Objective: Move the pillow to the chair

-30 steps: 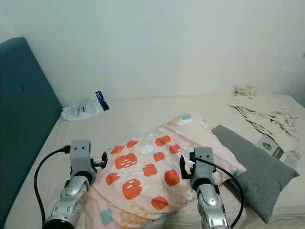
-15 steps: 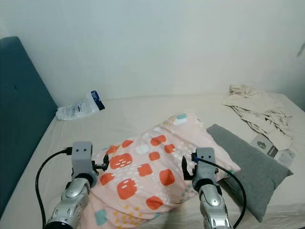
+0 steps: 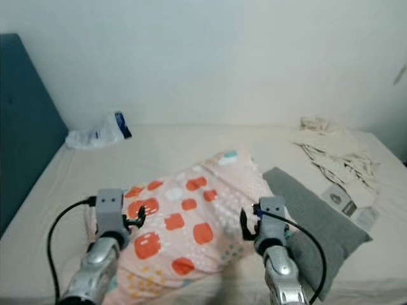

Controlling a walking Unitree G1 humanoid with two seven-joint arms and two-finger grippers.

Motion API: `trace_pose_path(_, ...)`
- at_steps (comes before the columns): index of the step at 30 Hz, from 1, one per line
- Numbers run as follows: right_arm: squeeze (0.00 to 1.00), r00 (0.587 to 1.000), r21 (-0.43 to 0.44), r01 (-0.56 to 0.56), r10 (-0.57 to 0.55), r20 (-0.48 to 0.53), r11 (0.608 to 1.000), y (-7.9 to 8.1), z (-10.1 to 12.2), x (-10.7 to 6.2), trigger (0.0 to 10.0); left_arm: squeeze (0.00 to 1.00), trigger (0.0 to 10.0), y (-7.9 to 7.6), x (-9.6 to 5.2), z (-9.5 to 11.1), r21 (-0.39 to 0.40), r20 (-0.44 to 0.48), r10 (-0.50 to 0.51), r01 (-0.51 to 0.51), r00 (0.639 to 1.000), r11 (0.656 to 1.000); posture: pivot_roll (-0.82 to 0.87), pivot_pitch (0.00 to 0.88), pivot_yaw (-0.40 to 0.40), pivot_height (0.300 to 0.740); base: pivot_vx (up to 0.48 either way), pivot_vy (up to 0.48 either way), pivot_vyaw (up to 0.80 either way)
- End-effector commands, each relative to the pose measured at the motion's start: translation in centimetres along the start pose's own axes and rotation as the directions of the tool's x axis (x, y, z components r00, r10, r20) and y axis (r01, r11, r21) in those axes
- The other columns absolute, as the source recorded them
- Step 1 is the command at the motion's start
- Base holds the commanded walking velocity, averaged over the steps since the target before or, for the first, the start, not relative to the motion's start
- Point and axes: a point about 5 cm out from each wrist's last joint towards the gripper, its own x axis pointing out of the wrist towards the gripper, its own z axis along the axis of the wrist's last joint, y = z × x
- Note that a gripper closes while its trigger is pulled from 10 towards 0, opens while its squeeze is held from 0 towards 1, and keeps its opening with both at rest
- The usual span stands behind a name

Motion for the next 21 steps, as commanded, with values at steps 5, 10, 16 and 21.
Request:
trace_pose_path(5,0.00,1.000,0.012,0.003,-0.002,-0.012,1.000,0.14,-0.24,-0.14,10.0,0.00,10.0,0.14,0.16,0.35,0.013,0.008,0.019,-0.020,1.000,1.000,-0.02,0.050,-0.030,0.734,0.000,0.346,0.00)
trace_pose_path(10,0.00,1.000,0.014,0.006,-0.006,-0.015,1.000,0.00,-0.24,-0.11,10.0,0.00,10.0,0.04,0.28,0.37,0.040,-0.003,0.012,-0.012,1.000,0.999,-0.02,0.050,-0.029,0.734,0.000,0.000,0.00)
trace_pose_path(16,0.00,1.000,0.017,0.011,-0.011,-0.021,1.000,-0.13,-0.37,-0.14,10.0,0.00,10.0,-0.12,0.23,0.46,0.054,0.003,0.000,-0.001,1.000,0.999,-0.01,0.049,-0.027,0.734,0.000,0.000,0.00)
trace_pose_path(21,0.00,1.000,0.020,0.014,-0.013,-0.024,1.000,-0.09,-0.44,-0.18,10.0,0.00,10.0,-0.22,0.20,0.65,0.051,0.024,-0.002,0.001,1.000,0.999,-0.02,0.049,-0.024,0.734,0.000,0.000,0.00)
